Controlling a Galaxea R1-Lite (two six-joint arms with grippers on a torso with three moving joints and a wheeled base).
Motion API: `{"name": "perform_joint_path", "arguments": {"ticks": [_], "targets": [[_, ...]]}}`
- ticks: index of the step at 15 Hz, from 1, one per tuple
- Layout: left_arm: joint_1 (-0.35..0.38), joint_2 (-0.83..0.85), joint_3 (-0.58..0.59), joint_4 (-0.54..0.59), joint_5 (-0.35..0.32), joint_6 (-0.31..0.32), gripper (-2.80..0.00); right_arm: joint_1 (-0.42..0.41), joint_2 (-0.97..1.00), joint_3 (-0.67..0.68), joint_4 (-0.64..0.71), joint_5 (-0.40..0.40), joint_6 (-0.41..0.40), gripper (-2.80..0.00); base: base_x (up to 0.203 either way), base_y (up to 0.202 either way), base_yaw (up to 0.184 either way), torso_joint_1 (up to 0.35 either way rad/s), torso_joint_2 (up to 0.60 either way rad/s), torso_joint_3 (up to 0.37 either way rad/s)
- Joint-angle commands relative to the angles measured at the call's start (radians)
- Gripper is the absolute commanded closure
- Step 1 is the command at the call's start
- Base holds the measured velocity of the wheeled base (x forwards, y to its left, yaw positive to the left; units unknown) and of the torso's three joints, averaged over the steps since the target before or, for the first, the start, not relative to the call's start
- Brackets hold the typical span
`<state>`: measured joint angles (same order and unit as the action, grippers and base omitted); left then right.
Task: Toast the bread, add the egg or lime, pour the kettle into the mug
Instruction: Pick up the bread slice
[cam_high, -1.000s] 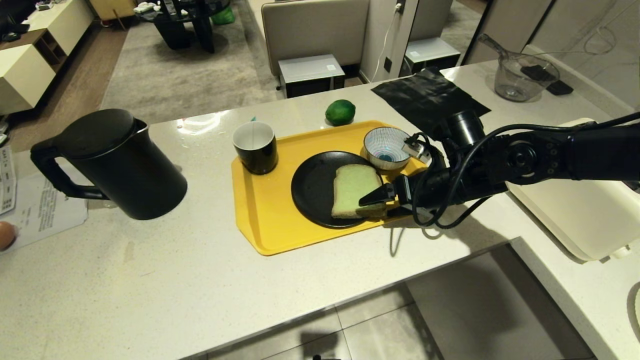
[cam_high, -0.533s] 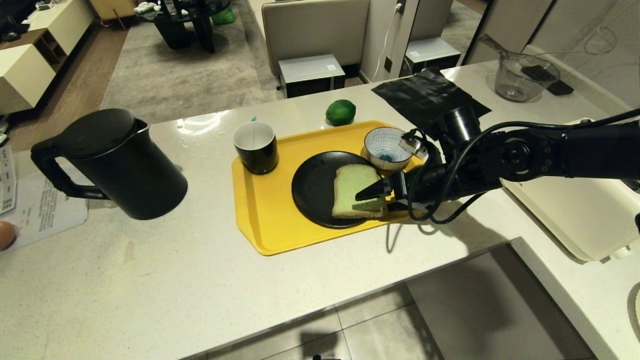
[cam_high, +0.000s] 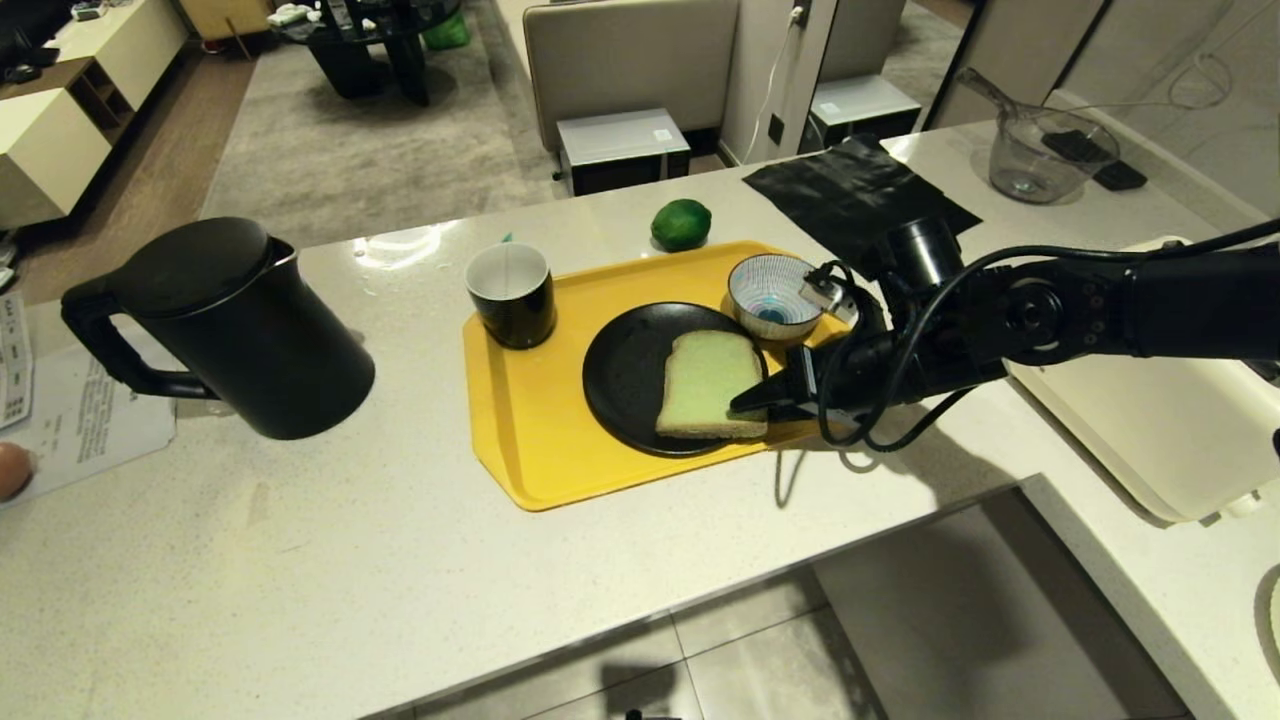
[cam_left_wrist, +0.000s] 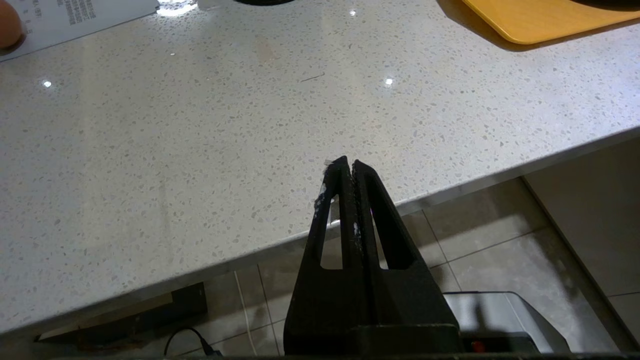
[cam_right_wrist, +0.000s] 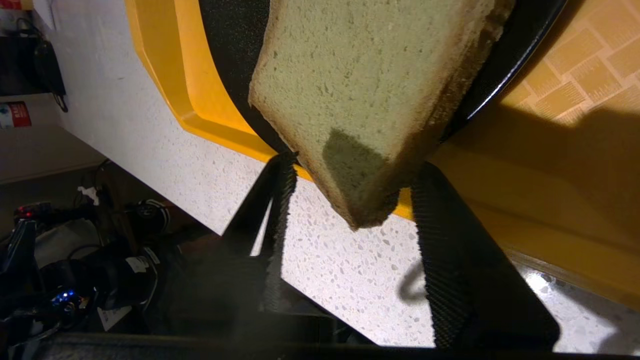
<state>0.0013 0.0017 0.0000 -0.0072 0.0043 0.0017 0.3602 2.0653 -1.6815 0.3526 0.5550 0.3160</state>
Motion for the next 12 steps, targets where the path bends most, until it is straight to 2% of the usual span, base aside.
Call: {"name": "perform_joint_path", "arguments": {"ticks": [1,7,12], "targets": [[0.0,0.0,0.0,0.0,0.0,0.0,0.0,-0.003,-0.015,0.033,0.001,0.002,0.002,0.0,0.0,0.0,0.0,0.0,0.0,0.0],[0.0,0.0,0.0,0.0,0.0,0.0,0.0,-0.003,-0.044,0.081,0.0,0.0,0.003,0.0,0.0,0.0,0.0,0.0,0.0,0.0],[0.0,0.0,0.0,0.0,0.0,0.0,0.0,-0.004,-0.166,0.124,-0.001,-0.004,0.002,0.0,0.0,0.0,0.0,0.0,0.0,0.0]]}}
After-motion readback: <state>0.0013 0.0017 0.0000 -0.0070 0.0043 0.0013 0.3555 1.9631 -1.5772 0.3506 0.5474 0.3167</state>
